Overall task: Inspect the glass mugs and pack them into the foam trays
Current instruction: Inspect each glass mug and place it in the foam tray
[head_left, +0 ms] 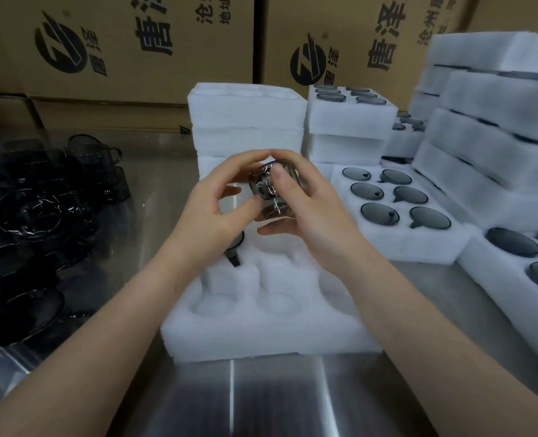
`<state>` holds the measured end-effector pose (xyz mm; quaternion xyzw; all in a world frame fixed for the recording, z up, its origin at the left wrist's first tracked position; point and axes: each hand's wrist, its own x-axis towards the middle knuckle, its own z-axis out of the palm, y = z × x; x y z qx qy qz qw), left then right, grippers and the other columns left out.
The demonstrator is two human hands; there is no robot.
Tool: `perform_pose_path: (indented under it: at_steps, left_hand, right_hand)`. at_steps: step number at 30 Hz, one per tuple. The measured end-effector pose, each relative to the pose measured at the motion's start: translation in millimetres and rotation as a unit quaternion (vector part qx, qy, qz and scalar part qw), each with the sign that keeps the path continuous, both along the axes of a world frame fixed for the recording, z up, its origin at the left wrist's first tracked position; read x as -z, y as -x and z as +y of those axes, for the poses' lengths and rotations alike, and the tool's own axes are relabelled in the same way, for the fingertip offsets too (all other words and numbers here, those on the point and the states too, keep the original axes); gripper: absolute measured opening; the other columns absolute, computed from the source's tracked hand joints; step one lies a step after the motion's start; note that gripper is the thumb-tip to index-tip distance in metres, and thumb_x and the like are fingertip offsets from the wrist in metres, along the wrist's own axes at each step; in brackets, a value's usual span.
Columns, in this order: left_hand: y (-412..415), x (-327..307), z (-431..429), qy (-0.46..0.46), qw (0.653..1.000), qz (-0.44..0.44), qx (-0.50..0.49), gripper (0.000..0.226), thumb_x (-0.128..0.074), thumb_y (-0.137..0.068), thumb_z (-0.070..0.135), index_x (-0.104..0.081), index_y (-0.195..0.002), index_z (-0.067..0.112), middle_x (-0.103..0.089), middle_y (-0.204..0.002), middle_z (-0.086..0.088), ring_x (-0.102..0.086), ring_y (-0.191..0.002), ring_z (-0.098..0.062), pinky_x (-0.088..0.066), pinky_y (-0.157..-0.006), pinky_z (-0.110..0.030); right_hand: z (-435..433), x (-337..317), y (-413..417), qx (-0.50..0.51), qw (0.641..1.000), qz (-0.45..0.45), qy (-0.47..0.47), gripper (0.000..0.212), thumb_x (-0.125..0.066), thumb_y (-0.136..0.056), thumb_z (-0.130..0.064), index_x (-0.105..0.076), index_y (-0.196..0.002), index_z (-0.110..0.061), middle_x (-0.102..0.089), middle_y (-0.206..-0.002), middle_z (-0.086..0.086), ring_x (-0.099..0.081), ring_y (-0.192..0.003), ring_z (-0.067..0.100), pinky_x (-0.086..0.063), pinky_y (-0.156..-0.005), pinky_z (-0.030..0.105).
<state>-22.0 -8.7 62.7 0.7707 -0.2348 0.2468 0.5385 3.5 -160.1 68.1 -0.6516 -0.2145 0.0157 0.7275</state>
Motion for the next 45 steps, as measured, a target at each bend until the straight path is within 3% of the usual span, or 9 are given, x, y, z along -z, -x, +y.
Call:
perform_pose_path:
  at_steps: [3, 6, 12, 21, 24, 29, 35, 41, 45]
  left_hand:
    - [0.0, 2.2, -2.9, -0.063, 0.998, -0.012, -0.014, 0.057, -0.07, -0.079, 0.021, -0.051, -0.134, 0.024, -0.059, -0.127, 0.013, -0.054, -0.12, -0.007, -0.044, -0.101, -0.03]
    - [-0.4, 2.3, -5.5, -0.081, 0.995, -0.039, -0.046, 0.064, -0.081, -0.073, 0.025, -0.054, -0.131, 0.024, -0.06, -0.122, 0.019, -0.056, -0.114, -0.003, -0.043, -0.096, -0.018]
    - [-3.2, 4.2, -5.0, -0.064, 0.996, -0.042, -0.039, 0.058, -0.077, -0.069, 0.017, -0.053, -0.122, 0.024, -0.06, -0.115, 0.023, -0.058, -0.108, 0.002, -0.046, -0.097, -0.021]
    - [-8.1, 7.6, -2.0, 0.01, 0.999, -0.034, 0.01, 0.064, -0.078, -0.068, 0.003, -0.046, -0.114, 0.033, -0.06, -0.115, 0.015, -0.059, -0.114, -0.011, -0.044, -0.098, -0.024]
    - [-8.5, 6.7, -0.4, 0.035, 0.999, -0.029, -0.01, 0.064, -0.08, -0.066, 0.007, -0.042, -0.111, 0.033, -0.063, -0.111, 0.005, -0.061, -0.108, -0.016, -0.047, -0.096, -0.035]
    - [-5.1, 4.1, -2.8, 0.014, 0.999, -0.002, -0.047, 0.065, -0.084, -0.061, 0.023, -0.043, -0.111, 0.031, -0.06, -0.112, 0.016, -0.058, -0.116, -0.011, -0.048, -0.1, -0.043]
    - [0.4, 2.5, -2.6, -0.073, 0.995, -0.017, -0.072, 0.08, -0.078, -0.07, 0.041, -0.043, -0.14, 0.025, -0.052, -0.133, 0.012, -0.048, -0.126, -0.006, -0.039, -0.108, -0.028]
    - [5.2, -1.3, -6.9, -0.066, 0.993, -0.082, -0.056, 0.054, -0.075, -0.077, 0.022, -0.055, -0.127, 0.016, -0.061, -0.124, 0.007, -0.057, -0.119, -0.008, -0.046, -0.103, -0.034]
    - [4.0, -0.6, -7.7, -0.082, 0.992, -0.084, -0.046, 0.059, -0.078, -0.074, 0.021, -0.057, -0.127, 0.005, -0.063, -0.123, 0.001, -0.059, -0.118, -0.011, -0.046, -0.103, -0.034]
  right_hand:
    - [4.1, 1.2, -1.4, 0.058, 0.998, -0.03, 0.009, 0.031, -0.054, -0.1, -0.028, -0.056, -0.131, -0.025, -0.068, -0.106, -0.004, -0.069, -0.092, 0.008, -0.06, -0.075, 0.041]
    - [4.3, 1.7, -1.9, 0.09, 0.994, -0.052, 0.026, 0.029, -0.051, -0.101, -0.028, -0.058, -0.13, -0.026, -0.065, -0.123, 0.001, -0.063, -0.114, 0.019, -0.052, -0.096, 0.048]
    - [0.2, -4.6, 1.2, 0.065, 0.997, 0.021, -0.043, 0.026, -0.042, -0.105, -0.027, -0.064, -0.119, -0.026, -0.071, -0.106, 0.003, -0.072, -0.091, 0.015, -0.058, -0.058, 0.032]
    - [-4.9, -6.7, -2.6, 0.08, 0.986, 0.086, -0.116, 0.03, -0.045, -0.104, -0.017, -0.064, -0.118, 0.0, -0.071, -0.11, 0.018, -0.071, -0.097, 0.031, -0.061, -0.077, 0.042]
    - [-3.5, -8.7, -0.5, -0.01, 0.979, 0.132, -0.156, 0.04, -0.046, -0.102, -0.031, -0.062, -0.12, 0.001, -0.071, -0.104, 0.016, -0.071, -0.089, 0.026, -0.06, -0.073, 0.036]
    - [-2.1, -7.8, -1.0, -0.144, 0.972, 0.16, -0.095, 0.066, -0.047, -0.092, -0.053, -0.052, -0.134, -0.003, -0.066, -0.113, 0.023, -0.067, -0.096, 0.034, -0.057, -0.083, 0.045]
    - [-5.4, -4.4, -2.3, -0.045, 0.995, 0.075, -0.057, 0.049, -0.055, -0.086, -0.049, -0.067, -0.117, -0.012, -0.072, -0.108, 0.016, -0.071, -0.092, 0.029, -0.058, -0.074, 0.04]
    - [-0.4, -4.8, 0.2, 0.041, 0.997, 0.058, -0.035, 0.039, -0.043, -0.103, -0.034, -0.065, -0.123, -0.009, -0.071, -0.108, 0.015, -0.068, -0.08, 0.019, -0.056, -0.062, 0.03]
    - [-2.0, -5.5, 0.1, 0.061, 0.995, 0.052, -0.066, 0.032, -0.041, -0.105, -0.027, -0.071, -0.104, -0.015, -0.073, -0.095, 0.007, -0.07, -0.08, 0.016, -0.055, -0.056, 0.027]
